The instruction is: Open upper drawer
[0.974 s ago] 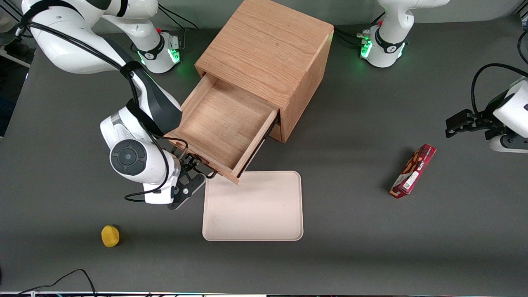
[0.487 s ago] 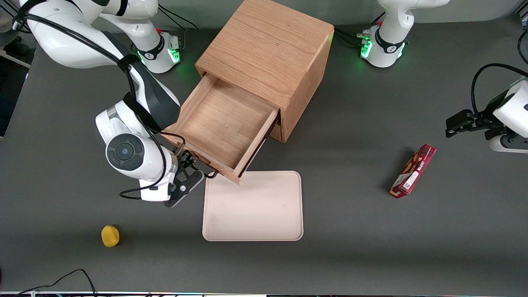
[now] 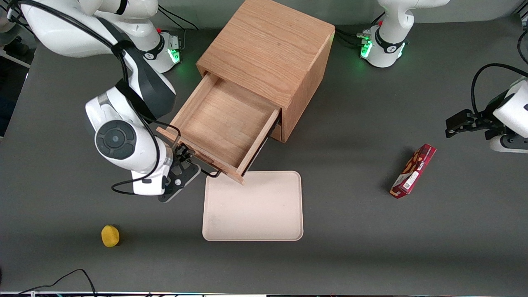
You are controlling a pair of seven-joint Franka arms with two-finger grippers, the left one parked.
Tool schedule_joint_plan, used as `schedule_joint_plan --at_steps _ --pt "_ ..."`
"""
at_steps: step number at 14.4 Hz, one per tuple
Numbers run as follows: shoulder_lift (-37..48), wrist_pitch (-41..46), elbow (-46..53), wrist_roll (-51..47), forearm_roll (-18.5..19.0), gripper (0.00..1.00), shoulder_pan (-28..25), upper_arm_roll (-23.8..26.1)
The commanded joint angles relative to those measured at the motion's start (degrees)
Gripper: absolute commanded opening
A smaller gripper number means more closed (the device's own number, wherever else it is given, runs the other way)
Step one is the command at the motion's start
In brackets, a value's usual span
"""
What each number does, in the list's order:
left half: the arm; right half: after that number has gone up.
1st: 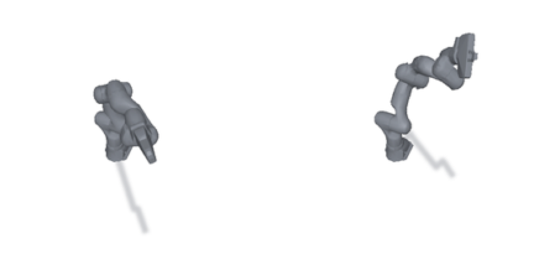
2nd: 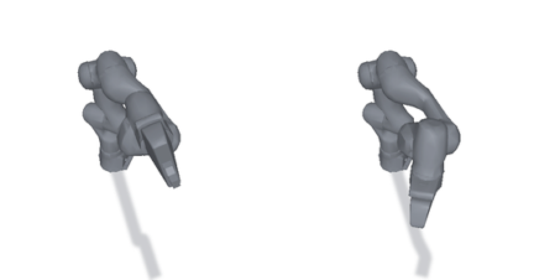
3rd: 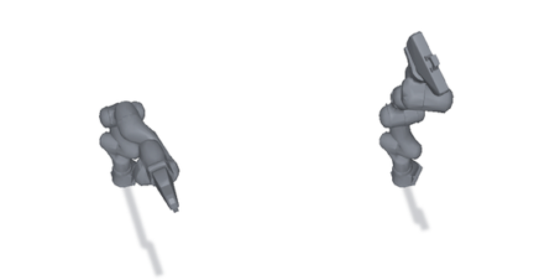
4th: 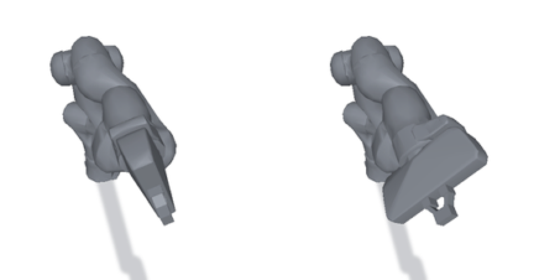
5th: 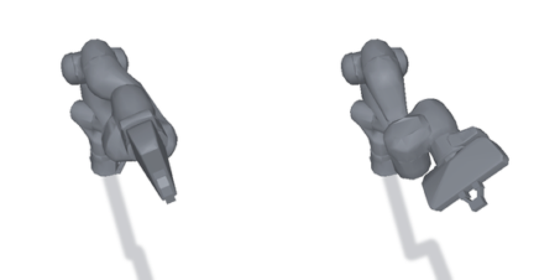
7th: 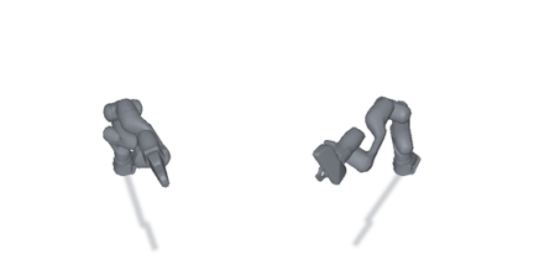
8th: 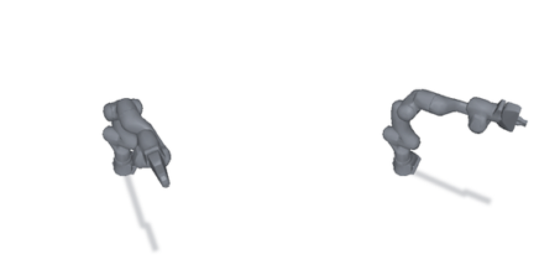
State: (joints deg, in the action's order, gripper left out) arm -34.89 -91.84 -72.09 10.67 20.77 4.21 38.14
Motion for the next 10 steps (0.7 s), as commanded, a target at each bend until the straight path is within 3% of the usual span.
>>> schedule_joint_plan --at_steps 1,6,10 --pt "2.97 5.25 1.34 0.23 -1.78 1.00 -1.14 -1.40" --pt "10.09 10.53 0.55 0.32 -1.96 1.00 1.05 -1.40" --pt "17.91 10.63 -5.59 -6.41 -10.02 1.00 8.25 -1.49"
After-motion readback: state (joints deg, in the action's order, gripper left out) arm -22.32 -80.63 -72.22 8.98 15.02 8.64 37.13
